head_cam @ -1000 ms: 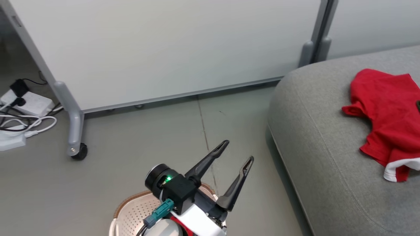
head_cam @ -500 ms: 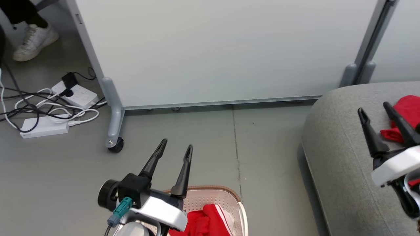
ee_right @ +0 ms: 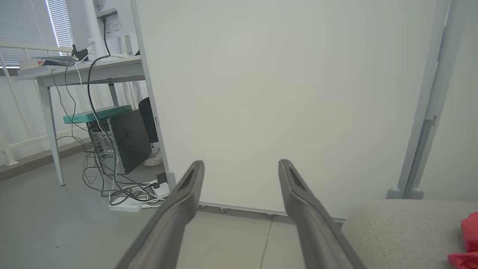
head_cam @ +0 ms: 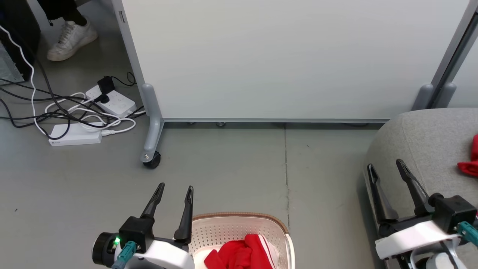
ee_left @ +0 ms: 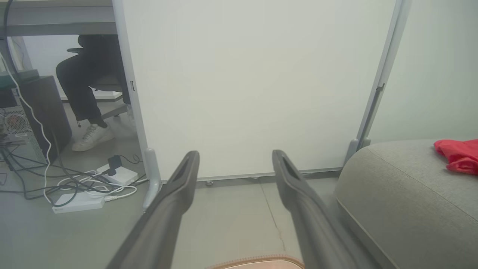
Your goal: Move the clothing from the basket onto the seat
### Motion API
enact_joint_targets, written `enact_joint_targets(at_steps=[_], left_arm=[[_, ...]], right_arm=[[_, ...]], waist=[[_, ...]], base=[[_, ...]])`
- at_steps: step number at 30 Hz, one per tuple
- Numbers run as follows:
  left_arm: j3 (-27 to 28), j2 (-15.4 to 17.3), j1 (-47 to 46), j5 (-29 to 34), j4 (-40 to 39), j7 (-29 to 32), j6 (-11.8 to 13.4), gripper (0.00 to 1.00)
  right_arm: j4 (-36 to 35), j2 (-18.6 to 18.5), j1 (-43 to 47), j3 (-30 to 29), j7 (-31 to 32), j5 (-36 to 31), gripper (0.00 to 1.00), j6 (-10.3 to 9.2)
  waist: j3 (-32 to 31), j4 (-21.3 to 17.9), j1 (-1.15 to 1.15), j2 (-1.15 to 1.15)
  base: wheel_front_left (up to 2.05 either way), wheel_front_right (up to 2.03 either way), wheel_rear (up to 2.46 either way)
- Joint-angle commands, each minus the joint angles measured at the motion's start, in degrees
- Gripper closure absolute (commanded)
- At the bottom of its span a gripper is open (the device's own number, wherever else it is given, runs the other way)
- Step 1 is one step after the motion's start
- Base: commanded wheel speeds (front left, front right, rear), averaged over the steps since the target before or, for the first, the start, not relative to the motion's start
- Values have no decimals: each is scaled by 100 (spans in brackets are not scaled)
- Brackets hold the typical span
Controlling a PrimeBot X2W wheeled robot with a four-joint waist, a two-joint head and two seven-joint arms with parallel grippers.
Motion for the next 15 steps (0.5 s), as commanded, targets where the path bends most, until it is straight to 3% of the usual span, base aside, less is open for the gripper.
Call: enact_joint_targets(at_steps=[1, 8, 15], left_arm=[[43, 23, 52, 33, 13, 0, 46, 0], [61, 21, 184, -34, 86, 0, 84, 0], [26, 22, 202, -59, 159, 0, 101, 0]], right_arm=[[-26, 111, 94, -117, -25, -70, 0, -1], [-187, 605, 450, -619, -26, -533, 0, 0], [-228, 794, 621, -730, -26, -769, 0, 0]], waist=[[-7, 26, 0, 0], [4, 105, 0, 0], [70, 116, 0, 0]], base=[[0, 0, 0], [0, 0, 0], [0, 0, 0]])
